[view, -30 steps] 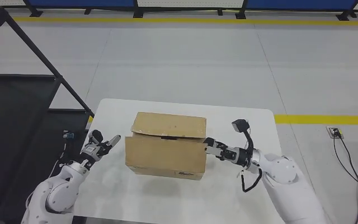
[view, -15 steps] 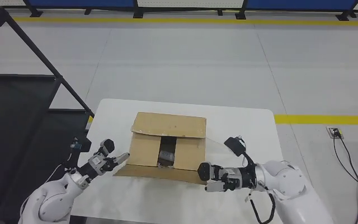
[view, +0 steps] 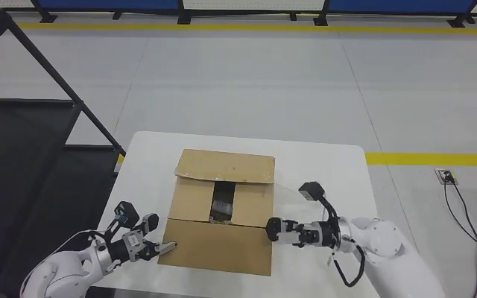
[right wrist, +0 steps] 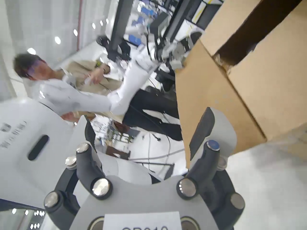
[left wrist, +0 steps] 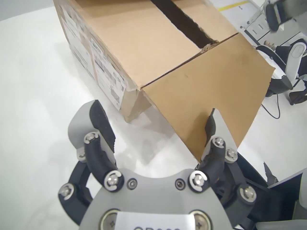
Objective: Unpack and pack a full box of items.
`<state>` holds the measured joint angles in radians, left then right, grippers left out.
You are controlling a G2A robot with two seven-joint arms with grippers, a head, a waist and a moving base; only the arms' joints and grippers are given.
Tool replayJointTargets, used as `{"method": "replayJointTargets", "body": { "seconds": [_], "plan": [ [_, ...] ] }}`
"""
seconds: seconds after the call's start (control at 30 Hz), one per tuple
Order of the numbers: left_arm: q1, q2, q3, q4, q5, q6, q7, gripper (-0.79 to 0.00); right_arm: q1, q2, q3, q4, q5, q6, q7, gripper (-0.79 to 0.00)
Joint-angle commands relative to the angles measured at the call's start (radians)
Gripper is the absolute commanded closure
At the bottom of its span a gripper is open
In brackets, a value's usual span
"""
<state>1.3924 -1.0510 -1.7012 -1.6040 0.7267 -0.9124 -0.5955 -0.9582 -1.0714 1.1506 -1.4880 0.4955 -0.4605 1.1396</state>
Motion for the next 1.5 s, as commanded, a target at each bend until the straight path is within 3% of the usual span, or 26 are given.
{"method": "replayJointTargets", "body": {
  "seconds": [0.0,0.37,0.53,0.7,1.0,1.23,1.47],
  "plan": [
    [0.001,0.001,0.009,0.001,0.019,0.011,0.012,-0.785,0.01,-0.002,0.0,0.011,0.015,0.034,-0.027,-0.785],
    [0.003,0.003,0.015,0.004,0.031,0.025,0.032,-0.785,-0.002,-0.004,0.0,-0.007,0.025,0.046,-0.069,-0.785],
    [0.003,0.003,0.015,0.004,0.031,0.025,0.032,-0.785,0.039,-0.018,-0.026,0.038,0.049,0.262,-0.241,-0.785],
    [0.003,0.003,0.015,0.004,0.031,0.025,0.032,-0.785,0.131,-0.037,-0.069,0.15,0.066,0.373,-0.256,-0.785],
    [0.003,0.003,0.015,0.004,0.031,0.025,0.032,-0.785,0.24,-0.074,-0.126,0.294,0.117,0.419,-0.296,-0.785],
    [0.003,0.003,0.015,0.004,0.031,0.025,0.032,-0.785,0.295,-0.1,-0.146,0.351,0.164,0.366,-0.317,-0.785],
    [0.003,0.003,0.015,0.004,0.031,0.025,0.032,-0.785,0.388,-0.138,-0.2,0.381,0.079,0.343,-0.514,-0.785]
  ]
}}
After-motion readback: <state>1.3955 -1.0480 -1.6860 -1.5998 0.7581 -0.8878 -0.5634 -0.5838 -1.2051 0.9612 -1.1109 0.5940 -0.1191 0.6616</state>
